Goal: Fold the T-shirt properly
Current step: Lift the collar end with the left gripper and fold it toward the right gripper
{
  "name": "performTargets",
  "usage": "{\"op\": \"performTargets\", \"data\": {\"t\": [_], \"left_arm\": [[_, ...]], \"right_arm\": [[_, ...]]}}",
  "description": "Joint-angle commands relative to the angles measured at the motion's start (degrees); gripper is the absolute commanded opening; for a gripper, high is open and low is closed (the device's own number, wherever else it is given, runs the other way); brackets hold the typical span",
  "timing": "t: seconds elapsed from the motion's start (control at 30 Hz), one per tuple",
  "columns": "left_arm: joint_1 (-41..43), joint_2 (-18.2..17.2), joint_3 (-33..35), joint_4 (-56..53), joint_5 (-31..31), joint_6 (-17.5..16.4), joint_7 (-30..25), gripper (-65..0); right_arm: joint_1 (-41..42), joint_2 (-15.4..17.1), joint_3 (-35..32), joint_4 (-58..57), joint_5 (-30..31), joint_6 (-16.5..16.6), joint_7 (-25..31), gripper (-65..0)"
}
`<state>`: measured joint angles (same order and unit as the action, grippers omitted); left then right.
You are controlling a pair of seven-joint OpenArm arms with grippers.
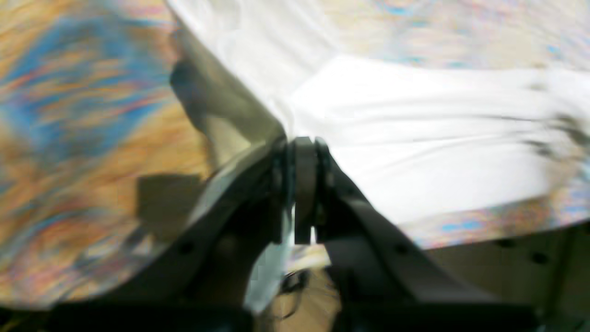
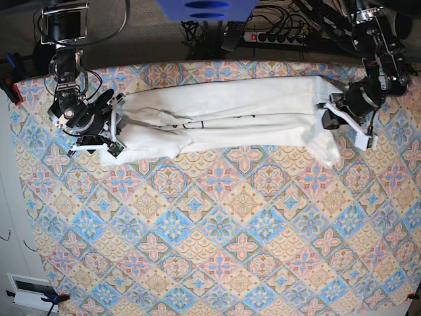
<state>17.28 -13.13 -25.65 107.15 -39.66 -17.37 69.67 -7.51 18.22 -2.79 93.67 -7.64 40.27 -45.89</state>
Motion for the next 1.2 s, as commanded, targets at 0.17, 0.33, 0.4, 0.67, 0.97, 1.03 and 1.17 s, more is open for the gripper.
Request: {"op": "performTargets", "data": {"t": [0.17,0.33,0.4,0.67,0.97,1.03,1.17], "left_arm": [[-1.4,5.6,4.8,0.9,0.9,0.3,-0.1,-65.0],[-1.5,10.5,9.4,0.9,4.6,0.3,-0.4,-65.0],[-1.5,12.2,10.7,0.9,5.2,0.3,-0.4,-65.0],[-1.1,15.6,15.5,0.8,6.9,0.3,-0.1,-65.0],[-0.3,15.7,17.8,0.8,6.9,0.2,0.1,-65.0],[-0.3,15.7,17.8,0.8,6.9,0.2,0.1,-65.0],[-0.5,15.7,17.9,0.7,6.8,0.0,0.1,-65.0]], "right_arm": [[0.7,0.9,4.4,1.1,0.1,-0.3,0.7,-43.6],[0.7,2.1,4.9,1.1,0.1,-0.3,0.8,-43.6],[0.7,2.4,4.9,1.1,0.1,-0.3,1.1,-43.6],[0.7,2.4,6.8,1.1,0.1,-0.3,1.1,-43.6],[0.7,2.5,7.1,1.1,0.1,-0.3,1.2,-43.6],[0.7,2.5,7.1,1.1,0.1,-0.3,1.2,-43.6],[0.8,2.5,7.1,1.1,0.1,-0.3,1.2,-43.6]]}}
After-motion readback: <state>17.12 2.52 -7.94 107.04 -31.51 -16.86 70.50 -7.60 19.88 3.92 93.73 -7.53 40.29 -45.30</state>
